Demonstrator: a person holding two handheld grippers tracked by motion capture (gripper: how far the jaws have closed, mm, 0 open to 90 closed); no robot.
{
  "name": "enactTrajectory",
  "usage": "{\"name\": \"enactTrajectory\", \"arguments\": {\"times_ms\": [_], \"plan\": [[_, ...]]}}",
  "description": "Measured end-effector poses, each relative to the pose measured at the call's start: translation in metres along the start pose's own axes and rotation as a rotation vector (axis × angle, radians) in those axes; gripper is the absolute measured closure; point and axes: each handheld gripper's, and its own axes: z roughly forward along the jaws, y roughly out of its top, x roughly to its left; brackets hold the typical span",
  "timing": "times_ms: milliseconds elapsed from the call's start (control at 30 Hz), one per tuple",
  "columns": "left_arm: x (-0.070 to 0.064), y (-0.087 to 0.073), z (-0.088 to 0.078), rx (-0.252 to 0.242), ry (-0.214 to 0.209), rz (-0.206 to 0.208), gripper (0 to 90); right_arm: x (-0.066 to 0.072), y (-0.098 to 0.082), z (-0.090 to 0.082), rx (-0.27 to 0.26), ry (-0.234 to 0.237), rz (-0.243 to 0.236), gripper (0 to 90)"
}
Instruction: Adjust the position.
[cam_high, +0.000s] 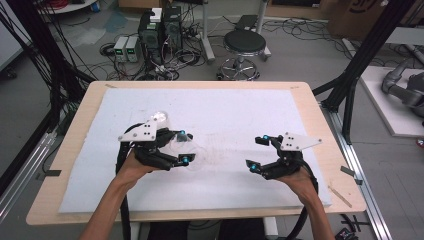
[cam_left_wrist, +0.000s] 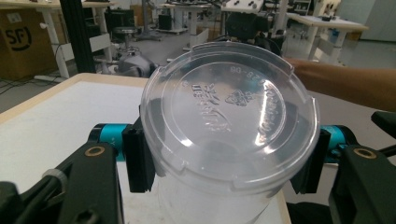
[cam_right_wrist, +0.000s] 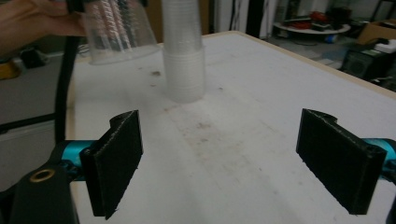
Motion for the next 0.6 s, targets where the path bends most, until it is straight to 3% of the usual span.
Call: {"name": "enactTrajectory", "arguments": {"times_ms": [33, 67, 167, 367, 400, 600], "plan": [[0.0, 0.0, 0.0, -0.006, 0.001, 0.0, 37.8, 0.004, 0.01, 0.004, 0.007, 0.038, -0.016, 14.5], [0.0, 0.0, 0.0, -0.008, 0.002, 0.0, 37.8, 0.004, 0.01, 0.004, 0.007, 0.038, -0.016, 14.5], [-0.001, 0.0, 0.0, -0.01, 0.002, -0.004, 37.8, 0.009, 0.025, 0.013, 0.026, 0.095, -0.055, 14.5], [-0.003, -0.001, 0.003, -0.007, -0.007, -0.001, 37.9, 0.013, 0.035, 0.026, 0.043, 0.163, -0.078, 14.5], [-0.003, -0.001, 0.004, -0.006, -0.009, -0.003, 37.9, 0.015, 0.038, 0.034, 0.048, 0.208, -0.083, 14.5], [-0.006, -0.002, 0.017, 0.005, -0.027, -0.002, 37.8, 0.023, 0.046, 0.055, 0.065, 0.277, -0.117, 14.5]]}}
